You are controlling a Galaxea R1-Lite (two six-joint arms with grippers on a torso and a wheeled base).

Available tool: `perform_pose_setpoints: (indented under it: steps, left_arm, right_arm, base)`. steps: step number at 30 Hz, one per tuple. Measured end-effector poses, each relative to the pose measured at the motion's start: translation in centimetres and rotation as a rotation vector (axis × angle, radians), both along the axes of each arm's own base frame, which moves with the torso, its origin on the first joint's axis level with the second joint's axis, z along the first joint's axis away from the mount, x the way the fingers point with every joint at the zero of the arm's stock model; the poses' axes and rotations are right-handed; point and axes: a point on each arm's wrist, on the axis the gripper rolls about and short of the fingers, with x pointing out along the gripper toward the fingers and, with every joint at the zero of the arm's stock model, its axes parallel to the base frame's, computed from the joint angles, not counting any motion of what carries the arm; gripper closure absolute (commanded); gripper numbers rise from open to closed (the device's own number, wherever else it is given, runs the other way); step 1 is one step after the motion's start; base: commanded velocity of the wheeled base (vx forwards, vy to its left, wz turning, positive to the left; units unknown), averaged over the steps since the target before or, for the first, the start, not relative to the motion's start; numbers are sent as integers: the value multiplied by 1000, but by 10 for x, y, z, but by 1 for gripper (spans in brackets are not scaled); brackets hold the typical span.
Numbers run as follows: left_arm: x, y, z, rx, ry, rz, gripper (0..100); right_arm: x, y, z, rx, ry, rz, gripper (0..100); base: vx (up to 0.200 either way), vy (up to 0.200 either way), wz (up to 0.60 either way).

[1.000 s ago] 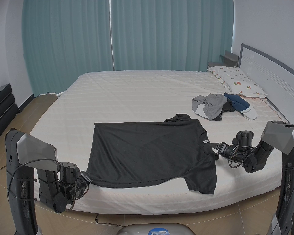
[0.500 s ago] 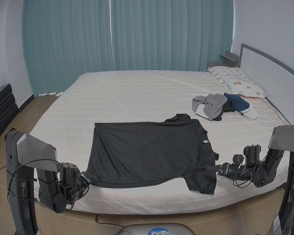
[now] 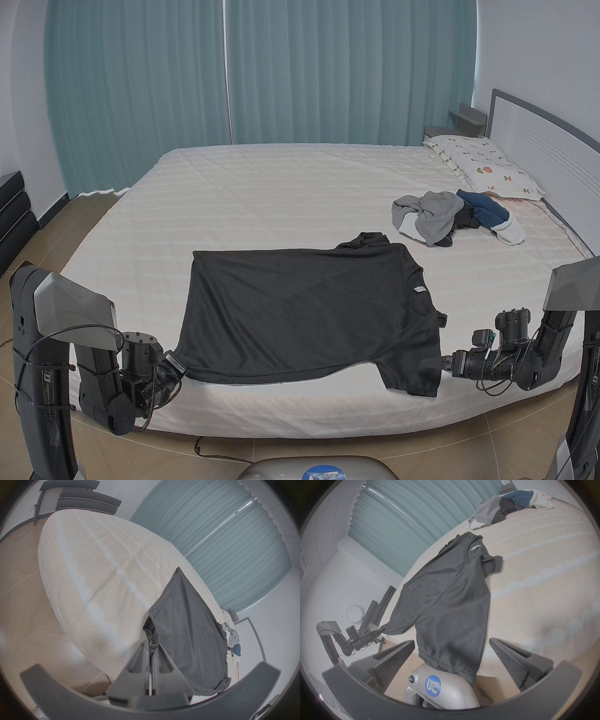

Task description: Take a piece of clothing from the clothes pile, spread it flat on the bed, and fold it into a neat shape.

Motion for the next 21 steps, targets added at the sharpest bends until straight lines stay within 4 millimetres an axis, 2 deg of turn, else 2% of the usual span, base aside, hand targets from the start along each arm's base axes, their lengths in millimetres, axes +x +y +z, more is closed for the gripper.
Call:
perform_pose_setpoints:
  steps: [7,17,18,21]
  left_arm:
    - [0,0,0,0,0,-1,100]
    - [0,0,0,1,-2,0,100]
    - [0,0,0,1,-1,0,100]
    - [0,0,0,1,-2,-1,100]
  right_arm:
    - [3,-4,-4,5,-25,-15,0]
    - [7,2,-11,19,-31,-3,0]
    - [7,3,-11,22,-28,-3,100]
    - [7,5,-11,21,-29,-5,100]
  base:
    - [0,0,0]
    - [0,0,0]
    - [0,0,0]
    - [0,0,0]
